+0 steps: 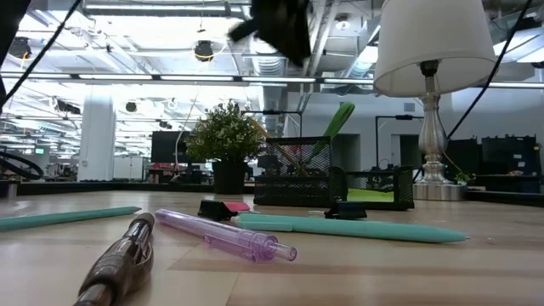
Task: Pick and place office supplies into organizer
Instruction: Put the yellow pencil on the black desk organizer, then put the blue pencil on the black desk organizer
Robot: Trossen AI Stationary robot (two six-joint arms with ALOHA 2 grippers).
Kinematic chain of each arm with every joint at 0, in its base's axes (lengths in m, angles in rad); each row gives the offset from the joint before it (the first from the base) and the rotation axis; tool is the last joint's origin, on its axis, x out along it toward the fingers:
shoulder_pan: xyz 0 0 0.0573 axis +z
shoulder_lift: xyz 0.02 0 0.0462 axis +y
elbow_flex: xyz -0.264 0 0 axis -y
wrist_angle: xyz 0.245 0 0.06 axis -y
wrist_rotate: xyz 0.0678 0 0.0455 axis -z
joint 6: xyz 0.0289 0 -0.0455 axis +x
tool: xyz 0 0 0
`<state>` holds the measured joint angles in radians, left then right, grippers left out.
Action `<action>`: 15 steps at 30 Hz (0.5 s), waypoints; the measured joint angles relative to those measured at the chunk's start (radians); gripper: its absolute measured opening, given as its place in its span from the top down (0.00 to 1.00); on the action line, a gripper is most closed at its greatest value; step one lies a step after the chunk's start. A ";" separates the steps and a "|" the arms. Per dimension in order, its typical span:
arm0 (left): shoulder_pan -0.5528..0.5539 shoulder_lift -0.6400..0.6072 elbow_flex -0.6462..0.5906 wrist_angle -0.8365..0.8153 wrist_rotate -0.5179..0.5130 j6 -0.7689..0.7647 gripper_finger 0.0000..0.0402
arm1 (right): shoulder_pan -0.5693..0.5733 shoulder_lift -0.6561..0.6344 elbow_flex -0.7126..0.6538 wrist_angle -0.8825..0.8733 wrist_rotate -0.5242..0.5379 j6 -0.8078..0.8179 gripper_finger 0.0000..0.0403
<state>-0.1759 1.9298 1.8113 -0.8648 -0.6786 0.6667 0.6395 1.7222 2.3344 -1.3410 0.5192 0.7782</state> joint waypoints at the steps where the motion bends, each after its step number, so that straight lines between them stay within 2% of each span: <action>1: -0.007 -0.004 0.029 -0.013 0.041 -0.131 0.69 | -0.011 0.000 0.000 0.010 -0.009 0.000 0.69; 5: -0.030 -0.016 0.121 -0.153 0.188 -0.668 0.69 | -0.052 0.000 0.000 0.005 -0.090 -0.039 0.69; 9: -0.068 -0.021 0.146 -0.451 0.250 -1.123 0.69 | -0.073 0.000 0.000 -0.012 -0.107 -0.045 0.69; 13: -0.150 -0.019 0.114 -0.711 0.353 -1.497 0.69 | -0.073 0.000 0.000 -0.025 -0.106 -0.077 0.69; 15: -0.205 -0.018 0.075 -0.705 0.428 -1.617 0.69 | -0.073 0.000 0.000 -0.029 -0.103 -0.110 0.69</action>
<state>-0.3807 1.9122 1.8863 -1.5700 -0.2503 -0.9499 0.5667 1.7218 2.3344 -1.3701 0.4160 0.6682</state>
